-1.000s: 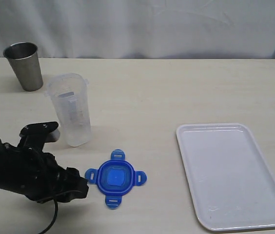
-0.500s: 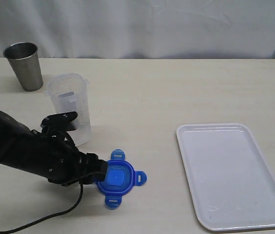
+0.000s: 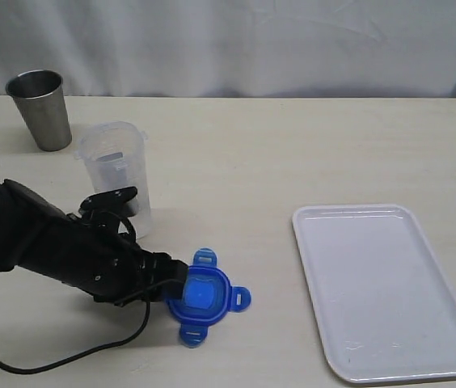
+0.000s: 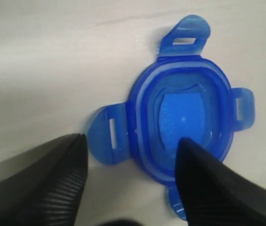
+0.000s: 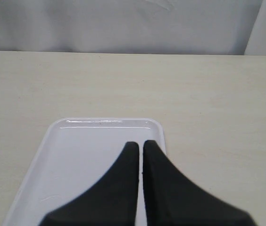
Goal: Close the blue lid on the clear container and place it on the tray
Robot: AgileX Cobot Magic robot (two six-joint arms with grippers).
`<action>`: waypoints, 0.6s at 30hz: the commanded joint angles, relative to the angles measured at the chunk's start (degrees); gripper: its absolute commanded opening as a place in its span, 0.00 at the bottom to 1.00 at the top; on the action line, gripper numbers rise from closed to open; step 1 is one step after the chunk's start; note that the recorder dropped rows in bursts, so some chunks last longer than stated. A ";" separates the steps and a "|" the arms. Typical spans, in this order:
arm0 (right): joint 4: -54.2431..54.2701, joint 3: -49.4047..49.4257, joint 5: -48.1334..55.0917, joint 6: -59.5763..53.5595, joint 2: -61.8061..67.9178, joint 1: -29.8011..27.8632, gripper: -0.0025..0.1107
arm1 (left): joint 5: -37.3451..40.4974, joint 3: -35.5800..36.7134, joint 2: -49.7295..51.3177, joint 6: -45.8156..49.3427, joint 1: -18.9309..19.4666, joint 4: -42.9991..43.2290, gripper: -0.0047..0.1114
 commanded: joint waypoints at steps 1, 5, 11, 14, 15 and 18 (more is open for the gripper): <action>-0.46 0.11 -0.04 0.03 -0.24 0.10 0.06 | 1.37 -1.29 2.00 0.71 -0.49 0.38 0.43; -0.46 0.11 -0.04 0.03 -0.24 0.10 0.06 | 1.59 -3.28 2.00 0.93 -0.49 1.11 0.32; -0.46 0.11 -0.04 0.03 -0.24 0.10 0.06 | 6.06 -5.27 2.00 2.99 -0.49 1.88 0.12; -0.46 0.11 -0.04 0.03 -0.24 0.10 0.06 | 8.26 -5.63 2.00 5.34 -0.49 1.61 0.04; -0.46 0.11 -0.04 0.03 -0.24 0.10 0.06 | 8.56 -5.63 2.00 5.74 -0.49 1.73 0.04; -0.46 0.11 -0.04 0.03 -0.24 0.10 0.06 | 9.85 -5.63 1.85 6.41 -0.49 3.18 0.04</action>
